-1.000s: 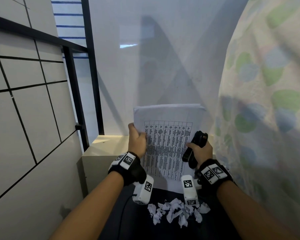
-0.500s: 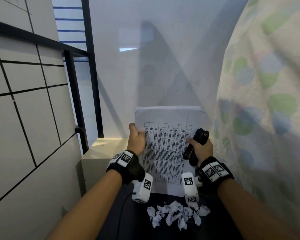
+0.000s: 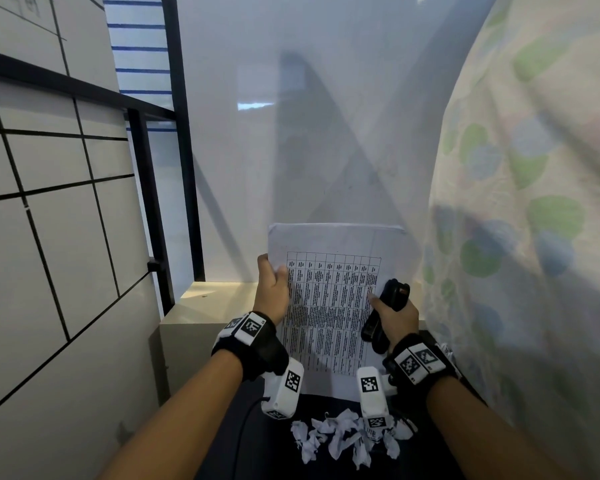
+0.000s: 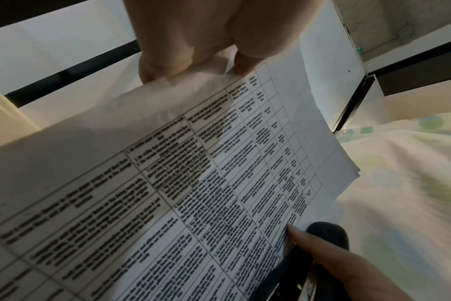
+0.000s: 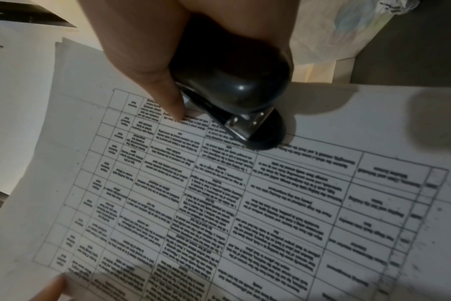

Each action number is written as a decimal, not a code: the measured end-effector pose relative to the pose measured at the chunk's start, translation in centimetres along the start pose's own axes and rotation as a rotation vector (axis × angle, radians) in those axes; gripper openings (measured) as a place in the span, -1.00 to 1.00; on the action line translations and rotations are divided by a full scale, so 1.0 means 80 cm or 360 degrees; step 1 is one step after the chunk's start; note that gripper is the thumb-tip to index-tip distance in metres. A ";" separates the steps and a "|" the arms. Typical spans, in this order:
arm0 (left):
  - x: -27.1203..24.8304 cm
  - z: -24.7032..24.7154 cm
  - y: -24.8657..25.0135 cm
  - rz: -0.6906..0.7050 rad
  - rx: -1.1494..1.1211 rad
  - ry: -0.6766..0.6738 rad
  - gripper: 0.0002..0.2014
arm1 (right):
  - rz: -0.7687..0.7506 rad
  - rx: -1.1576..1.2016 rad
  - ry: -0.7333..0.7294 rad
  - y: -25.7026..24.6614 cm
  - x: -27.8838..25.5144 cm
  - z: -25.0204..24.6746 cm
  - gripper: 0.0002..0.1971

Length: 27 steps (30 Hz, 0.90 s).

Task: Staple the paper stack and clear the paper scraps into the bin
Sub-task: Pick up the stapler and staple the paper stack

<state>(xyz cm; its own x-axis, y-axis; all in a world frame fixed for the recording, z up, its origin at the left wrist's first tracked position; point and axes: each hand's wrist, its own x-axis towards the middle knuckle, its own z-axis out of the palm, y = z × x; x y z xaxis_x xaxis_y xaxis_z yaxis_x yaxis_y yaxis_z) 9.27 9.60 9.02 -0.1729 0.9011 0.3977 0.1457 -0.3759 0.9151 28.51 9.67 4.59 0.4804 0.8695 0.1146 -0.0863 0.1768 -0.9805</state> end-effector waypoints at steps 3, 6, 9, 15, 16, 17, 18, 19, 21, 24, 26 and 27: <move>-0.001 -0.001 0.000 -0.0031 0.0018 -0.0004 -0.84 | 0.0023 -0.0008 -0.0006 0.001 0.002 0.000 -0.84; -0.002 -0.002 -0.001 -0.0010 0.0045 -0.0001 -0.90 | 0.0025 -0.0008 -0.0012 0.001 0.003 -0.001 -0.84; -0.001 0.001 0.007 0.0012 0.0000 0.0037 -0.87 | -0.0003 0.0013 0.0030 -0.003 0.003 0.001 -0.84; 0.006 0.000 0.005 -0.0017 -0.0055 0.0097 -0.76 | -0.0028 0.0032 0.0012 -0.003 0.001 0.002 -0.83; 0.003 -0.001 0.002 -0.0062 -0.0062 0.0081 -0.78 | -0.0027 0.0007 0.0000 -0.001 -0.001 0.001 -0.82; 0.000 -0.001 0.000 -0.0092 -0.0073 0.0062 -0.81 | -0.0028 -0.0021 -0.0012 0.001 -0.002 0.000 -0.82; -0.002 -0.001 0.001 -0.0113 -0.0082 0.0044 -0.84 | -0.0026 -0.0040 -0.0021 0.002 -0.002 -0.001 -0.82; -0.001 0.000 0.003 -0.0114 -0.0094 0.0035 -0.86 | -0.0023 -0.0050 -0.0029 0.002 -0.002 -0.001 -0.82; 0.003 -0.001 0.015 -0.0088 -0.0123 0.0042 -0.82 | -0.0017 -0.0070 -0.0046 0.001 -0.001 -0.002 -0.82; 0.016 -0.005 0.035 -0.0016 -0.0121 0.0050 -0.89 | -0.0016 -0.0081 -0.0048 0.000 0.001 -0.003 -0.82; 0.021 -0.007 0.043 0.0022 -0.0099 0.0039 -0.93 | -0.0021 -0.0082 -0.0042 0.001 0.000 -0.003 -0.82; 0.021 -0.008 0.044 0.0031 -0.0079 0.0044 -0.93 | -0.0023 -0.0082 -0.0042 0.002 0.000 -0.004 -0.83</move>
<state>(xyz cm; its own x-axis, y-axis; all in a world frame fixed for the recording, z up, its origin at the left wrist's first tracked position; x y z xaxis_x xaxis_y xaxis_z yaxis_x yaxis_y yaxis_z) 8.88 9.67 12.94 -0.1977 0.8873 0.4166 0.1010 -0.4043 0.9090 28.74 9.56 4.43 0.4578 0.8791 0.1325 -0.0341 0.1663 -0.9855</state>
